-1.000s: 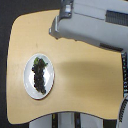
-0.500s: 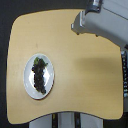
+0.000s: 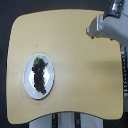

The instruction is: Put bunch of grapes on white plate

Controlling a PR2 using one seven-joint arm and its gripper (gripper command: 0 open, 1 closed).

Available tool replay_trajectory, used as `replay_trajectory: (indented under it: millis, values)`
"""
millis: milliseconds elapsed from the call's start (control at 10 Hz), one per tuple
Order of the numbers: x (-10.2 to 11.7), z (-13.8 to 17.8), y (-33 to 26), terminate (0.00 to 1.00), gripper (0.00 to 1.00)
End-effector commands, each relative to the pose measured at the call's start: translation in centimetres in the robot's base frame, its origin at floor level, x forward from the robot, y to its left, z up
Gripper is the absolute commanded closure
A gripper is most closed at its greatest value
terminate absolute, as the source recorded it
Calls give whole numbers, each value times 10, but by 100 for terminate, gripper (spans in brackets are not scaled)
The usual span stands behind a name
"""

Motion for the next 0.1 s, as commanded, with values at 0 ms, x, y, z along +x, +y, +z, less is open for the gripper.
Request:
replay_trajectory:
  millis: [0]
  values:
    - [-14, -7, -35, 100, 0]
